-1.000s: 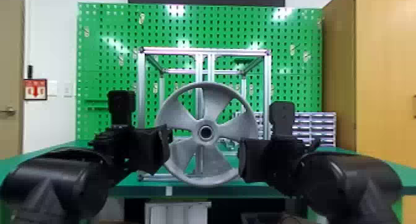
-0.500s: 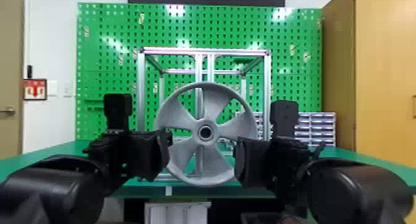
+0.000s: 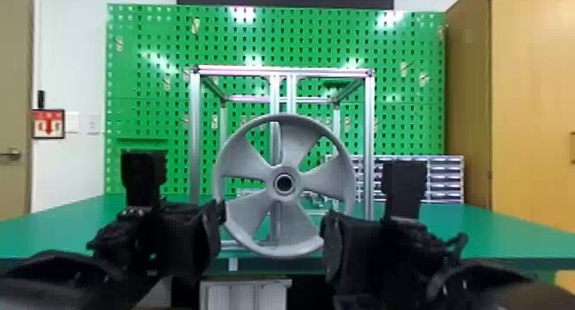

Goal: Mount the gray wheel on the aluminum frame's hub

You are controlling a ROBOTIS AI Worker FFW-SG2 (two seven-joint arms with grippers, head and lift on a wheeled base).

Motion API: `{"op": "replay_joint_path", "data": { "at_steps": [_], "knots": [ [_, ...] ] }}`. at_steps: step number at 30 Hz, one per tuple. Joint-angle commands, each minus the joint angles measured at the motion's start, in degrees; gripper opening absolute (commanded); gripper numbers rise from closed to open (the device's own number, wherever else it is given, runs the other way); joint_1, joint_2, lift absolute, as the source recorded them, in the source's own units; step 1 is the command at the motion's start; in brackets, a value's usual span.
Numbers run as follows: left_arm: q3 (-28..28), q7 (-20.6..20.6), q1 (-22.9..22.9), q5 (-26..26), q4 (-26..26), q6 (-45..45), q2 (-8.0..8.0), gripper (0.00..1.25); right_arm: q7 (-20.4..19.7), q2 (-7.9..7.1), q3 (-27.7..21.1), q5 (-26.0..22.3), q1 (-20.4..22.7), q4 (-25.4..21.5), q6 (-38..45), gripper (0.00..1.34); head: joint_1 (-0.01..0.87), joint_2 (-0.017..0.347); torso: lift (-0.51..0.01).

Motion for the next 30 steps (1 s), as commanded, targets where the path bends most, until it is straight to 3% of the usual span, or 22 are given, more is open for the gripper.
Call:
{"op": "replay_joint_path", "data": {
  "at_steps": [1,10,21,30],
  "knots": [
    [-0.1,1.5,4.5,-1.4,-3.3,-1.1,1.05,1.25,0.0,0.05,0.3,1.1,4.7,-2.2,-2.6,1.34,-0.005,0.006,-0.499],
    [0.3,1.7,10.3,-1.7,-4.5,-3.9,1.31,1.25,0.0,-0.09,1.3,4.7,12.4,-4.7,-8.1,1.34,-0.005,0.006,-0.499],
    [-0.8,1.7,17.5,-5.7,-4.6,-11.7,2.80,1.25,0.0,-4.04,3.7,10.0,21.0,-4.9,-17.3,1.34,-0.005,0.006,-0.499],
    [-0.8,1.2,21.9,-8.6,-3.0,-17.0,2.89,1.25,0.1,-5.71,2.9,12.1,26.9,-4.9,-21.4,1.34,-0.005,0.006,-0.499]
  ]
}}
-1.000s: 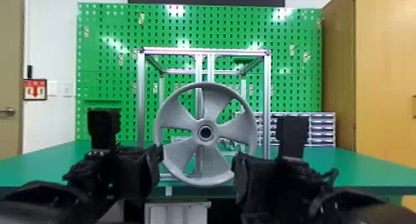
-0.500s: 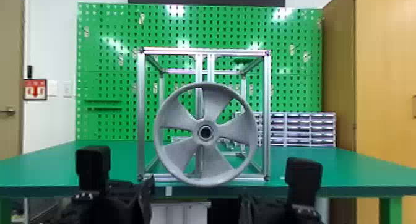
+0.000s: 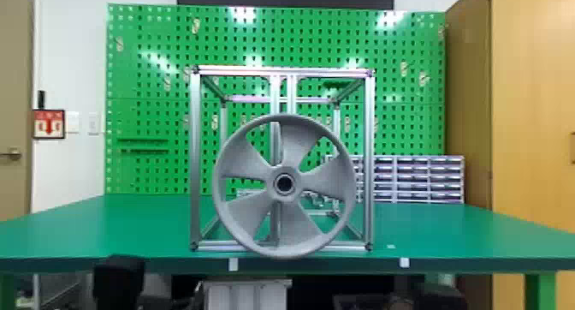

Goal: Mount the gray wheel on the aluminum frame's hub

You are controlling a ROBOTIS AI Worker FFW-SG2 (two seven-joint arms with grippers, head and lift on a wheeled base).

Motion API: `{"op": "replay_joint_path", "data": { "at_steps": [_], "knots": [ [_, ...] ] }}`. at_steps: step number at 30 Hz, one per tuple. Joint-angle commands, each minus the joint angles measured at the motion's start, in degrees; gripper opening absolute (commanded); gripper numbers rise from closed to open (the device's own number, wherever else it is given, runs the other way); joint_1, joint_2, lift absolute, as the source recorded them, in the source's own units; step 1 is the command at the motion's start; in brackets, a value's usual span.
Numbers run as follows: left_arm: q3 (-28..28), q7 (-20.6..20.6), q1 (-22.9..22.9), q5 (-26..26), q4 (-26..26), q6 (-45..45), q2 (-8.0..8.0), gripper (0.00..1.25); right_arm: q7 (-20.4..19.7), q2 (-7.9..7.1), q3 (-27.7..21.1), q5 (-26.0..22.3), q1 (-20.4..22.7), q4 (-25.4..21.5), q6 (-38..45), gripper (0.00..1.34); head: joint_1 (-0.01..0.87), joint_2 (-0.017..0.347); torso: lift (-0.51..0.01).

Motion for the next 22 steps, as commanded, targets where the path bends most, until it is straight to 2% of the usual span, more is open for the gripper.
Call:
{"op": "replay_joint_path", "data": {
  "at_steps": [1,10,18,22],
  "knots": [
    [-0.3,-0.5,2.0,-1.8,1.0,-2.2,0.19,1.25,0.1,-0.75,-0.2,1.4,3.0,0.0,-2.2,1.34,-0.005,0.006,-0.499],
    [0.4,-3.0,6.7,-2.1,4.2,-7.8,0.19,1.25,0.1,-1.28,-0.4,2.3,8.0,0.5,-7.1,1.34,-0.005,0.006,-0.499],
    [2.5,-3.6,11.2,-1.5,4.5,-10.7,0.10,1.24,0.1,-1.55,0.8,3.2,11.5,3.4,-14.9,1.34,-0.005,0.006,-0.499],
    [3.5,-4.3,13.5,-1.1,4.6,-11.9,0.01,1.24,0.2,-1.72,1.2,3.4,12.5,4.3,-15.8,1.34,-0.005,0.006,-0.499]
  ]
}}
